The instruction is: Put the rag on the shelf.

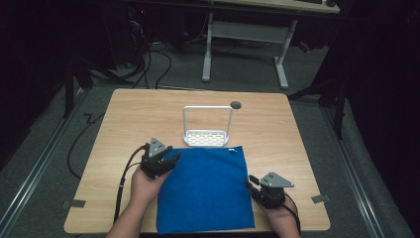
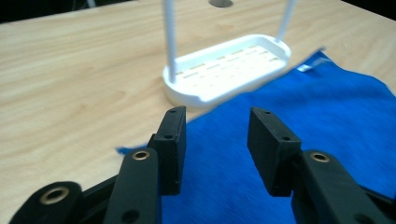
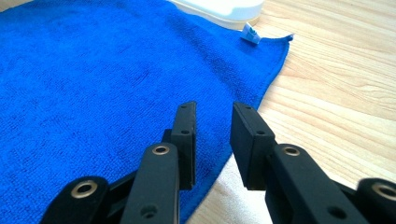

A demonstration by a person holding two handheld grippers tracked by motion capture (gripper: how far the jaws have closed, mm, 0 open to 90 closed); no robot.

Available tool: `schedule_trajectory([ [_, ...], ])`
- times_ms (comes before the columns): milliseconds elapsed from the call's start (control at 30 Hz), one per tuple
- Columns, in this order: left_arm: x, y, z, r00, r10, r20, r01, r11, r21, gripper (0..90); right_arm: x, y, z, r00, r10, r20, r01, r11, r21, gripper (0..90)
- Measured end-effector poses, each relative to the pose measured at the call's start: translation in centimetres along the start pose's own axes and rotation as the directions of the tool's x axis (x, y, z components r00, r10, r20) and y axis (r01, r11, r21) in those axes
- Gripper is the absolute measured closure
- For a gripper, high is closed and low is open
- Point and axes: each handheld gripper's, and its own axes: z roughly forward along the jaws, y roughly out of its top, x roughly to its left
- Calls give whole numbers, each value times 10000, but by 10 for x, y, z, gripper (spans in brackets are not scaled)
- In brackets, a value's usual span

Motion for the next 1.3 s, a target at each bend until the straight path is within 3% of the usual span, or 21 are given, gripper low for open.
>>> schedule_trajectory([
  [67, 11, -6, 0, 9992, -202, -349, 196, 9997, -176, 605, 0, 0, 0, 10000, -76, 31, 76, 10000, -39, 717],
  [167, 31, -14, 6, 9955, -728, -604, 743, 9970, 228, 626, -1, 1, 0, 10000, 67, -21, -67, 9999, -80, 686],
  [267, 47, -19, 10, 9928, -1041, -594, 1063, 9937, 345, 626, -3, 2, 1, 10000, 28, -51, -28, 10000, -74, 649],
  [433, 59, -25, 27, 9862, -1615, -370, 1629, 9859, 371, 582, -4, 4, 2, 9998, 151, 126, -148, 9996, -239, 586],
  [533, 59, -24, 43, 9923, -1214, -257, 1238, 9820, 1429, 541, -4, 8, 7, 9997, 83, 228, -79, 9998, -169, 579],
  [600, 57, -24, 49, 9947, -1001, -223, 1023, 9831, 1517, 538, -5, 13, 11, 9997, 159, 190, -158, 9999, -64, 561],
  [633, 57, -24, 51, 9935, -1097, -292, 1131, 9796, 1662, 538, -5, 15, 13, 9997, 158, 203, -156, 9999, -74, 549],
  [733, 59, -23, 53, 9915, -1296, -136, 1300, 9781, 1625, 545, -11, 26, 18, 9987, 246, 457, -243, 9997, -78, 541],
  [867, 54, -21, 57, 9960, -872, -173, 888, 9824, 1646, 641, -23, 40, 30, 9940, 432, 1003, -427, 9991, -68, 595],
  [933, 54, -22, 57, 9959, -889, -180, 907, 9822, 1646, 686, -30, 45, 39, 9903, 595, 1257, -616, 9980, 122, 608],
  [1000, 54, -22, 56, 9959, -893, -142, 904, 9823, 1641, 735, -39, 49, 52, 9873, 804, 1370, -858, 9957, 336, 631],
  [1167, 48, -23, 56, 9992, -371, -123, 387, 9853, 1664, 825, -55, 55, 79, 9822, 1283, 1370, -1408, 9863, 856, 629],
  [1300, 50, -23, 55, 9981, -614, 1, 605, 9842, 1662, 859, -62, 63, 97, 9801, 1377, 1431, -1527, 9832, 997, 622],
])
